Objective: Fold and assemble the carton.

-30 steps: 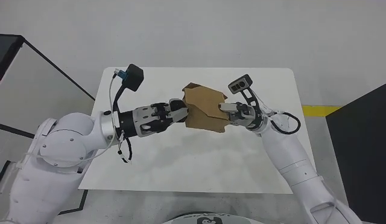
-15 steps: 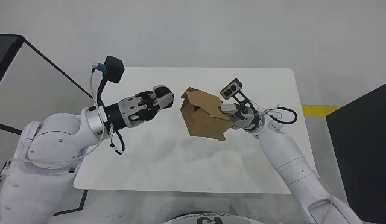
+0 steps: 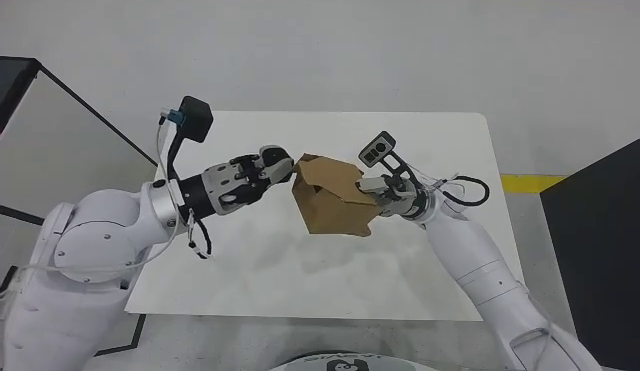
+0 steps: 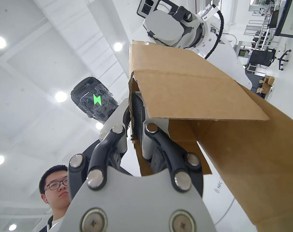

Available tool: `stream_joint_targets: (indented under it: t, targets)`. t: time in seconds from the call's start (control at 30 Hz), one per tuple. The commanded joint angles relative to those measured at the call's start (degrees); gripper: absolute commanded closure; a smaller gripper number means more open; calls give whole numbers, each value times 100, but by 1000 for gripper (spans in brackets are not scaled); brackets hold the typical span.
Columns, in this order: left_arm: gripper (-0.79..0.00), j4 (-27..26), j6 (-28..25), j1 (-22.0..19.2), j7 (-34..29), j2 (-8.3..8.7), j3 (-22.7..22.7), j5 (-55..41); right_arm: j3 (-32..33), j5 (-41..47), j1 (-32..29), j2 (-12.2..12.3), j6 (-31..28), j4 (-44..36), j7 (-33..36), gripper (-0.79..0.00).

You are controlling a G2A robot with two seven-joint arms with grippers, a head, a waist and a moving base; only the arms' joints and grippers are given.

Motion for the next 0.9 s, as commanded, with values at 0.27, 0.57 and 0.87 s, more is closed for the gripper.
stream_joint_targets:
  t: [0.27,0.57,0.87]
  targets:
    - [0,-60,-61,-150,-165,-16,357,62,0,0,0,0,0,0,0,0]
    - [0,-129,43,-230,-251,-22,502,189,0,0,0,0,0,0,0,0]
    - [0,-41,57,-255,-295,-29,517,-33,0,0,0,0,0,0,0,0]
